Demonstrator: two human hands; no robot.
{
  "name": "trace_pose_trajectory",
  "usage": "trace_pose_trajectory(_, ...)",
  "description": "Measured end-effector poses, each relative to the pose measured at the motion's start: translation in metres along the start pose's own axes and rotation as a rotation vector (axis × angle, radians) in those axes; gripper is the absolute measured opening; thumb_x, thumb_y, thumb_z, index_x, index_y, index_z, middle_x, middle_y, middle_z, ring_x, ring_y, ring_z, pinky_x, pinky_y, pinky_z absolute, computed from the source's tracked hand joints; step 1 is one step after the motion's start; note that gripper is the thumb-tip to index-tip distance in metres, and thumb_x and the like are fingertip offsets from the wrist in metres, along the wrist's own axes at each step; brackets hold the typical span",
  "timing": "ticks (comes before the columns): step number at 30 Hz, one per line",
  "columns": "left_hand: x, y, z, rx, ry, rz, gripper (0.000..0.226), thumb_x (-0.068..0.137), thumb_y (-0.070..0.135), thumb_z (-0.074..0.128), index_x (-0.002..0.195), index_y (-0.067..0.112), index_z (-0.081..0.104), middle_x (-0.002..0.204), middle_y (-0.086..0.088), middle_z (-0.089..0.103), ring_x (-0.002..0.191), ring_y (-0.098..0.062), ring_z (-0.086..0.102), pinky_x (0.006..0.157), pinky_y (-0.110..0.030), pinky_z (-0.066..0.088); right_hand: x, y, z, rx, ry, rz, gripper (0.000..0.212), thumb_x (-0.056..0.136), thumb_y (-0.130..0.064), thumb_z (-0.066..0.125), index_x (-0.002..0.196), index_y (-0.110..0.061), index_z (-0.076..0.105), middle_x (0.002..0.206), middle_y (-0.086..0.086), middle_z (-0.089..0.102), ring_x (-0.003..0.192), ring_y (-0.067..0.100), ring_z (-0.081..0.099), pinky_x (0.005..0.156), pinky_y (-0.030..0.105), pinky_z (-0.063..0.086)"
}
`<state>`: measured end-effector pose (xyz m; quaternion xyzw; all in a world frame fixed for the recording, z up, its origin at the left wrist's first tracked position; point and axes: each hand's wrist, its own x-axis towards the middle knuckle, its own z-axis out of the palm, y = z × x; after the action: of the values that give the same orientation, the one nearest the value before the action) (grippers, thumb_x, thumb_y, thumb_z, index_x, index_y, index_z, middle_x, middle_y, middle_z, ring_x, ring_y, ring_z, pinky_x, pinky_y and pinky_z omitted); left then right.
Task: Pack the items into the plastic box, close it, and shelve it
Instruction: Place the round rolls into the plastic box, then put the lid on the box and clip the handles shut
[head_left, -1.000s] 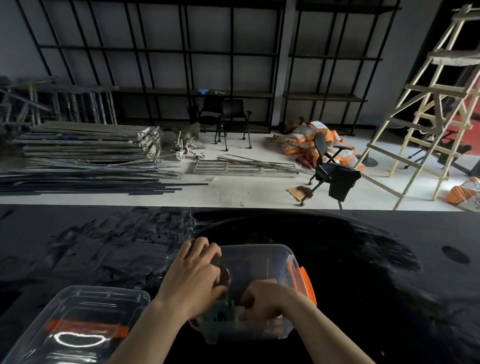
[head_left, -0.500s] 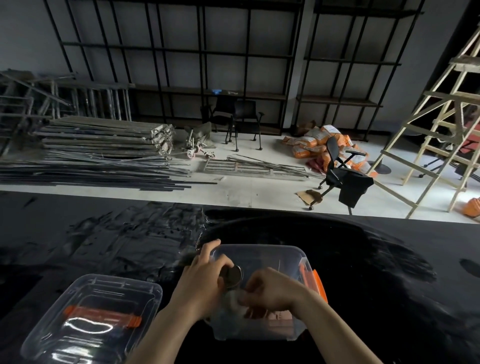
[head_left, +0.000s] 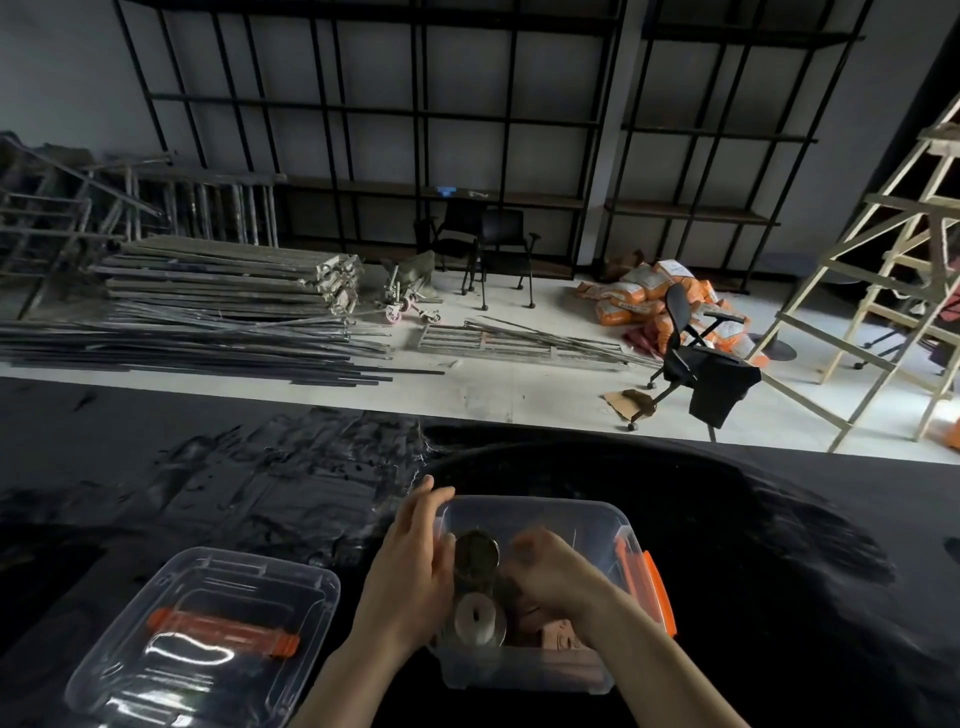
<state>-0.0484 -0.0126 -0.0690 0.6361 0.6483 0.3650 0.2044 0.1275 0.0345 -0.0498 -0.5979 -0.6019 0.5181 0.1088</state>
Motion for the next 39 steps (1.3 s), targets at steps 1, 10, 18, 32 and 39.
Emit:
trace_pose_trajectory(1,-0.001,-0.001,0.001,-0.011,0.039,-0.029,0.043,0.103,0.027,0.044,0.146,0.03,0.039,0.162,0.01,0.028,0.144,-0.015,0.04,0.108,-0.038,0.045,0.003,0.0,0.003,0.013,-0.031,-0.005,0.021,0.08,-0.018,0.055,0.092,-0.009,0.068,0.068,0.011,0.065,0.056,0.025,0.064,0.056,0.037,0.056)
trace_pose_trajectory(10,-0.003,-0.007,0.006,-0.061,0.073,-0.134,0.047,0.106,0.036,0.033,0.15,0.024,0.039,0.15,0.005,0.051,0.136,-0.012,0.048,0.107,-0.029,0.04,0.007,-0.012,0.013,-0.204,0.033,0.002,0.029,0.084,-0.032,0.049,0.093,-0.02,0.074,0.085,0.004,0.075,0.069,0.024,0.07,0.076,0.047,0.063)
trace_pose_trajectory(18,-0.012,-0.044,-0.061,0.001,0.303,-0.234,0.048,0.101,0.042,0.04,0.143,0.02,0.048,0.143,0.002,0.056,0.128,-0.012,0.053,0.105,-0.034,0.045,-0.045,-0.109,0.067,-0.153,0.463,-0.659,0.007,0.089,-0.029,0.065,0.088,-0.026,0.071,0.076,-0.011,0.075,0.07,0.004,0.069,0.066,0.026,0.055)
trace_pose_trajectory(32,-0.077,-0.183,-0.174,0.283,0.185,-0.852,0.067,0.094,0.053,0.054,0.148,0.016,0.043,0.142,-0.012,0.056,0.13,-0.033,0.051,0.105,-0.042,0.042,-0.017,-0.099,0.217,-0.259,0.098,-0.052,0.058,0.092,-0.037,0.059,0.138,-0.016,0.032,0.132,0.015,0.04,0.113,0.034,0.061,0.094,0.036,0.046)
trace_pose_trajectory(39,-0.069,-0.174,-0.187,0.255,0.34,-0.922,0.053,0.092,0.027,0.052,0.143,0.015,0.054,0.137,-0.011,0.063,0.126,-0.032,0.058,0.101,-0.04,0.046,0.0,-0.109,0.206,-0.042,0.171,0.035,0.044,0.09,-0.033,0.063,0.126,-0.011,0.049,0.1,0.002,0.059,0.089,0.021,0.06,0.078,0.032,0.051)
